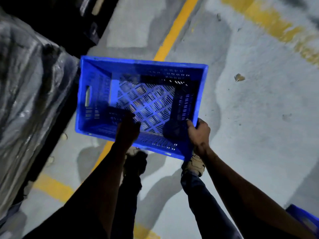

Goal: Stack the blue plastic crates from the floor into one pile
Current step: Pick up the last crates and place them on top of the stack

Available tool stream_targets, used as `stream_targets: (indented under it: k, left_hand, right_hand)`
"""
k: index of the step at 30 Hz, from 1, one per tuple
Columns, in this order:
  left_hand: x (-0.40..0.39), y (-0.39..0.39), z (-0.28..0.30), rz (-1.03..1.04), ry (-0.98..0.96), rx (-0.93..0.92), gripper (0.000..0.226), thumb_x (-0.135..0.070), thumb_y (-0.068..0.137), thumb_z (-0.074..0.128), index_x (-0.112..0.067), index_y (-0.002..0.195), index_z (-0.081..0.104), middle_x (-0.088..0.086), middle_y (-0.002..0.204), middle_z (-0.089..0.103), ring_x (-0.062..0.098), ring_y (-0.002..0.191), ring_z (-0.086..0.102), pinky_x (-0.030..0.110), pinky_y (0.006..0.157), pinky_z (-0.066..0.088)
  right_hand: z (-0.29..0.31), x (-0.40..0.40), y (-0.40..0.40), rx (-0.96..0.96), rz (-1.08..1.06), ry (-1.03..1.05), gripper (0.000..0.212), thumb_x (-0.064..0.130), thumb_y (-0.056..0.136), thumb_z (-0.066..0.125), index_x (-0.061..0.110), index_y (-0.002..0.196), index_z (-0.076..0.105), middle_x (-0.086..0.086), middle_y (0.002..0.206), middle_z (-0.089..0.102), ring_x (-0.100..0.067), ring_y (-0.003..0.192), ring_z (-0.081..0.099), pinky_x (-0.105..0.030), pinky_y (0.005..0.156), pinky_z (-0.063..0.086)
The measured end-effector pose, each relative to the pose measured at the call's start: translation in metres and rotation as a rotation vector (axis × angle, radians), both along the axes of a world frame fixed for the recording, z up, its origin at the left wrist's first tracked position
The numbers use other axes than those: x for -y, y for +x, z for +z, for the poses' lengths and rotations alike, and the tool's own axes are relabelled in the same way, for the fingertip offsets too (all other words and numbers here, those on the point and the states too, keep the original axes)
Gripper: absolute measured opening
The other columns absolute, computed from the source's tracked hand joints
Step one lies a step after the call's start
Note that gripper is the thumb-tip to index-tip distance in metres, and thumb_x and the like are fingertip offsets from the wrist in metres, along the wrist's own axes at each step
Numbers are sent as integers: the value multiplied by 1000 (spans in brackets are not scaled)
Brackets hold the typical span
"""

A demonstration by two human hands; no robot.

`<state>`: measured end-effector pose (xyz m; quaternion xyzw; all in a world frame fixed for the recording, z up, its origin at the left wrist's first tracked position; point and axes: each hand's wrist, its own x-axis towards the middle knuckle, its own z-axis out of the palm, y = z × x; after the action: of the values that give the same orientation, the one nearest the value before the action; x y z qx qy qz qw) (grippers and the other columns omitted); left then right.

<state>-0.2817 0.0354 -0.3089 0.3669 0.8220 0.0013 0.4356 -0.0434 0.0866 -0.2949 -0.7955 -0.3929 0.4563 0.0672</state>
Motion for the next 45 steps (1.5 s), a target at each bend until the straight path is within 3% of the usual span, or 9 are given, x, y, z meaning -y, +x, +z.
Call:
stream_targets:
  k: [3,5,10,17,23,30,35,41,45]
  left_hand:
    - [-9,-2,45,-134,86,-7,46,-22,99,53,4,137,48,22,137,52,31,132,47,29,111,22]
    - [-15,1,82,-114,154,51,38,-15,94,60,8,124,55,27,120,60,37,118,55,34,100,31]
    - [-11,0,175,-128,281,140,36,-11,89,68,3,121,59,24,110,68,36,102,66,39,87,49]
    - [20,17,314,-209,230,270,41,-17,92,63,-3,130,54,19,116,67,30,107,64,31,91,45]
    - [51,24,399,-317,393,321,38,-15,91,65,-3,126,57,17,116,66,32,110,62,37,95,46]
    - [62,60,470,-527,603,355,43,-15,92,64,0,131,54,19,128,61,34,119,56,43,102,44]
    - [81,96,526,-706,743,349,45,-15,91,65,3,131,54,21,129,60,36,122,54,42,105,40]
    - [94,130,573,-777,973,336,52,-17,87,70,0,133,52,21,131,55,38,123,50,41,107,37]
    - [80,155,594,-825,1141,264,61,-21,83,74,4,133,49,25,131,52,42,122,48,44,108,32]
  right_hand:
    - [61,-9,-20,74,45,76,35,29,85,62,12,61,42,-13,62,52,-33,66,49,-39,68,42]
    - [106,-6,-28,155,84,105,39,31,83,63,14,59,36,-13,63,51,-32,66,46,-38,68,41]
    - [210,23,-31,287,43,127,28,34,81,63,14,68,49,-22,77,65,-37,81,62,-37,72,44]
    - [371,92,-6,395,-255,166,32,38,82,63,8,71,57,-22,79,66,-39,86,62,-39,76,44]
    - [482,182,18,474,-421,224,49,40,81,65,10,57,36,-2,49,34,-32,62,40,-35,61,32]
    - [553,267,52,337,-707,338,40,34,76,69,-5,77,63,-28,62,56,-30,53,46,-42,59,48]
    - [601,318,67,213,-876,504,28,25,74,70,-3,78,65,-9,58,47,-15,54,40,-39,55,49]
    - [646,375,87,157,-993,746,20,25,75,73,14,62,61,-2,53,42,-10,47,33,-25,45,30]
    - [666,400,92,78,-1065,902,14,22,74,76,10,70,69,-3,62,54,-13,59,45,-31,54,41]
